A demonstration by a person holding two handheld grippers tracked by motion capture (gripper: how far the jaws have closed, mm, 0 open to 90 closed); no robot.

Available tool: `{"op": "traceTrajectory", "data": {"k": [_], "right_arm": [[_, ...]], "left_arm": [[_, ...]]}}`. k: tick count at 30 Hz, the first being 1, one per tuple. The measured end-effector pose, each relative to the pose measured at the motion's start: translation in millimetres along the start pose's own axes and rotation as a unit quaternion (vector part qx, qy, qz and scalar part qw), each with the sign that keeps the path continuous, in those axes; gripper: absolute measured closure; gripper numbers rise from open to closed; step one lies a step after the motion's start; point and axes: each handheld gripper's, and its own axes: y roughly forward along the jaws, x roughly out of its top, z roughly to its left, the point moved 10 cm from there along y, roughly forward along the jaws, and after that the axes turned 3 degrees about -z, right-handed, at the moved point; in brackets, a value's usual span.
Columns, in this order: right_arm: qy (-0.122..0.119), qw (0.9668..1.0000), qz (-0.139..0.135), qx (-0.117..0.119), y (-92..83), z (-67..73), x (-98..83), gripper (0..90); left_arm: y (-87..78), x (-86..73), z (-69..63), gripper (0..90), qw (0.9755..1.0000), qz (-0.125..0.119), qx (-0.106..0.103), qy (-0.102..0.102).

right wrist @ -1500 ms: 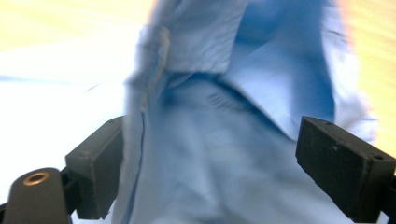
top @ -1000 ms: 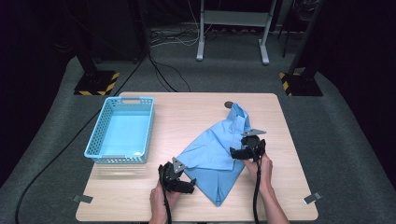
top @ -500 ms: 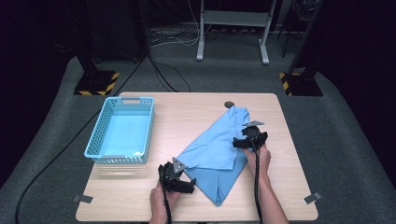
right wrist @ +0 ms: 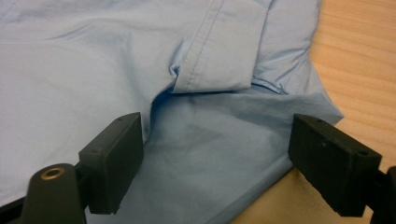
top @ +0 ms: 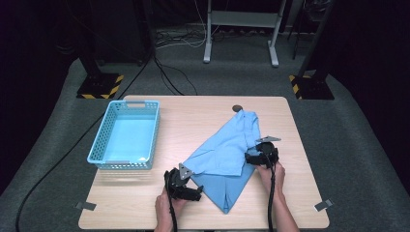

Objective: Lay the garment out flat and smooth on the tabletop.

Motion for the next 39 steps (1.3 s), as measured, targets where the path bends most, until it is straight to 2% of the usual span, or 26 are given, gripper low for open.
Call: {"op": "traceTrajectory", "data": {"k": [8, 27, 28, 31, 34, 39], "right_arm": [[-0.005, 0.9998, -0.019, 0.004, -5.8, 3.8, -6.5, 17.7], [-0.013, 0.9994, -0.026, 0.016, -29.9, 27.4, -30.7, 17.6], [-0.013, 0.9994, -0.027, 0.018, -30.3, 27.5, -31.2, 16.4], [-0.011, 0.9995, -0.016, 0.024, -29.5, 24.5, -34.3, 3.3], [-0.011, 0.9992, -0.020, 0.034, -30.8, 19.2, -34.6, 3.5], [-0.014, 0.9993, -0.017, 0.029, -29.2, 6.6, -34.0, 2.5]], "left_arm": [[-1.0, -0.8, -2.7, 0.0, 0.9999, 0.001, -0.008, 0.009], [-13.8, -12.8, -9.9, 0.0, 0.9994, 0.001, -0.025, 0.022], [-13.8, -12.7, -9.9, 0.0, 0.9994, 0.001, -0.025, 0.022], [-13.8, -12.7, -10.0, 0.0, 0.9994, 0.001, -0.025, 0.023], [-13.9, -12.7, -10.6, 0.0, 0.9993, 0.001, -0.027, 0.025], [-13.6, -12.5, -11.5, 0.0, 0.9992, 0.001, -0.030, 0.028]]}}
